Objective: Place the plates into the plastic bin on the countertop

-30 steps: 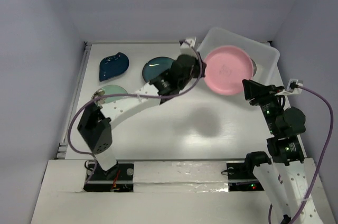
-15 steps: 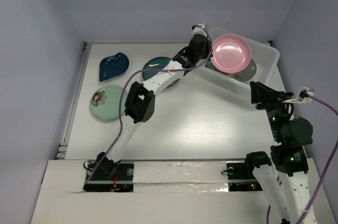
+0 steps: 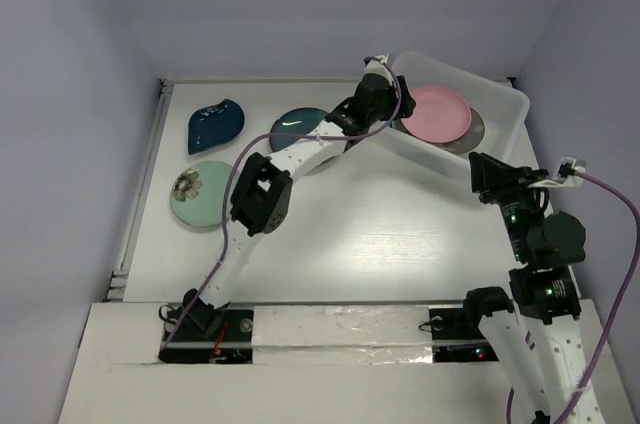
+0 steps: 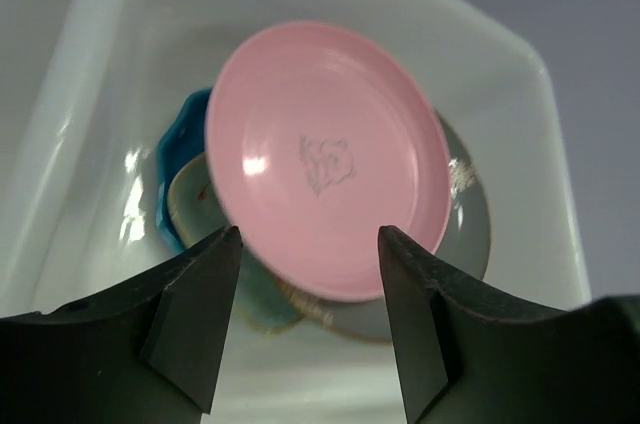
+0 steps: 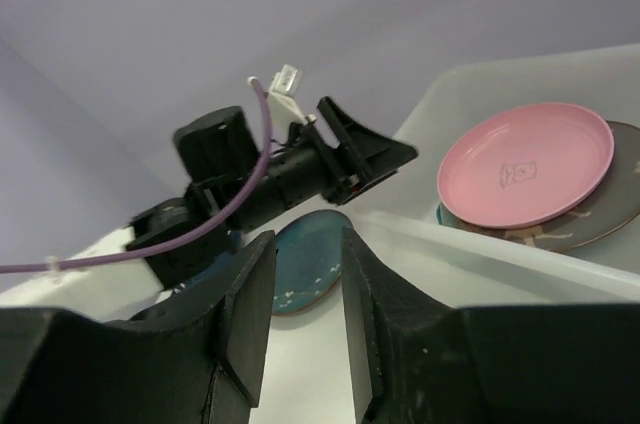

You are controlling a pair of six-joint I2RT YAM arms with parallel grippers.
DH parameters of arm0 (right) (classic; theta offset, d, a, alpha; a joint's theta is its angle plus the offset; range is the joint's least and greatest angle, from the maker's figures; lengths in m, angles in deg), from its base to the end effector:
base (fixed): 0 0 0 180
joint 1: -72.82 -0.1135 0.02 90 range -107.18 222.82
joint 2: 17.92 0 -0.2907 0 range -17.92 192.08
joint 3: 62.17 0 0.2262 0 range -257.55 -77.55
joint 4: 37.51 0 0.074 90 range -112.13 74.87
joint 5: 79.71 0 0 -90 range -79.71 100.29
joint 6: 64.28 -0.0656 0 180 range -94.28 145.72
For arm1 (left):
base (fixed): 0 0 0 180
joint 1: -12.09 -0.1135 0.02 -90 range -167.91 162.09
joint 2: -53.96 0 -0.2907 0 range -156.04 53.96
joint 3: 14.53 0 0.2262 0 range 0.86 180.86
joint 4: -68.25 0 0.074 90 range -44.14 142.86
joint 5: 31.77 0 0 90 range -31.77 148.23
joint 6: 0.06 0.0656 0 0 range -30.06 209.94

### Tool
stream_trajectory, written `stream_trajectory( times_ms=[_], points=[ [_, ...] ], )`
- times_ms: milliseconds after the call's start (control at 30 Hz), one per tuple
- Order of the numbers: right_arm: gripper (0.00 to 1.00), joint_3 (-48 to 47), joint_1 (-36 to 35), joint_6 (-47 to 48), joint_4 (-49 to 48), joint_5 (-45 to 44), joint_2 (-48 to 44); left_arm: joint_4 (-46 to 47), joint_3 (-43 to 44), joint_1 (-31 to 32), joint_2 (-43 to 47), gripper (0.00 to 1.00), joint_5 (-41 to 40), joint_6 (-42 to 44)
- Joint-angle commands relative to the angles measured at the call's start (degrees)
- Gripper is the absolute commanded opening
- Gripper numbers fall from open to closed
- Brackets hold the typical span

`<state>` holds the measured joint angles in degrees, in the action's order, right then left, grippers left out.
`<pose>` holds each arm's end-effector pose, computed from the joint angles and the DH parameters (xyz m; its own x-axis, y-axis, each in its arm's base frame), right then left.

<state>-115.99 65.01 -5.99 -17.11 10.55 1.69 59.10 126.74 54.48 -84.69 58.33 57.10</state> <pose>0.0681 0.0096 0.3716 0.1275 0.5480 -0.8267 -0.2436 0.8253 0.5095 0.4452 -0.4065 0.3000 -0.4369 -0.3355 -0.8346 0.5220 0.6611 -0.5389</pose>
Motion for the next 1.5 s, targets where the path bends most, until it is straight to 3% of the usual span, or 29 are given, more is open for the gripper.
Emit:
stream_trajectory(
  times_ms=[0, 67, 100, 233, 300, 400, 500, 633, 867, 967, 1067, 1167, 1233, 1467],
  points=[
    [0.37, 0.4, 0.2, 0.3, -3.9, 2.2, 2.4, 5.3, -9.2, 0.2, 15.1, 0.53, -2.7, 3.7],
    [0.31, 0.4, 0.2, 0.3, -4.4, 4.4, 4.2, 9.1, -20.4, 0.2, 24.2, 0.51, -4.8, 5.2],
    [0.22, 0.4, 0.2, 0.4, -4.3, 5.4, 5.2, 10.7, -24.5, 0.2, 27.5, 0.49, -5.4, 5.6],
    [0.02, 0.3, 0.2, -0.5, -7.6, 11.1, 13.0, 18.8, -45.7, 1.9, 45.0, 0.40, -9.9, 7.1],
    [0.00, 0.5, 0.2, -1.4, -9.7, 15.1, 15.5, 19.2, -56.2, 4.2, 54.4, 0.23, -14.5, 7.3],
    [0.00, 1.9, -1.8, -6.4, -14.7, 19.4, 20.6, 18.8, -67.8, 4.7, 65.6, 0.08, -17.3, 4.2],
    [0.00, 2.7, -6.3, -8.8, -18.6, 16.8, 26.6, 13.8, -74.4, 5.2, 74.6, 0.04, -19.3, 3.0],
    [0.00, 2.2, -20.3, -12.0, -23.5, 9.3, 37.3, 3.6, -77.3, 5.2, 83.5, 0.03, -21.8, 2.8],
    [0.03, -5.7, -36.1, -18.9, -36.1, 1.1, 63.0, -11.8, -75.4, 5.2, 97.0, 0.09, -25.1, 7.0],
    [0.07, -12.4, -39.7, -21.6, -38.9, -2.3, 74.2, -18.2, -72.4, 5.2, 100.5, 0.17, -25.9, 9.4],
    [0.17, -20.9, -43.1, -23.7, -39.2, -3.2, 85.2, -21.5, -71.8, 5.2, 104.2, 0.24, -29.2, 11.8],
    [0.38, -28.8, -43.9, -26.0, -38.8, -1.2, 94.6, -21.9, -75.2, 5.2, 107.7, 0.28, -31.4, 13.0],
    [0.44, -34.6, -44.5, -26.6, -37.5, -0.8, 98.3, -20.5, -76.3, 5.2, 109.2, 0.31, -31.2, 13.3],
    [0.46, -46.7, -46.8, -26.5, -30.0, 3.0, 109.4, -19.3, -77.9, 3.9, 111.5, 0.33, -28.8, 15.3]
  ],
)
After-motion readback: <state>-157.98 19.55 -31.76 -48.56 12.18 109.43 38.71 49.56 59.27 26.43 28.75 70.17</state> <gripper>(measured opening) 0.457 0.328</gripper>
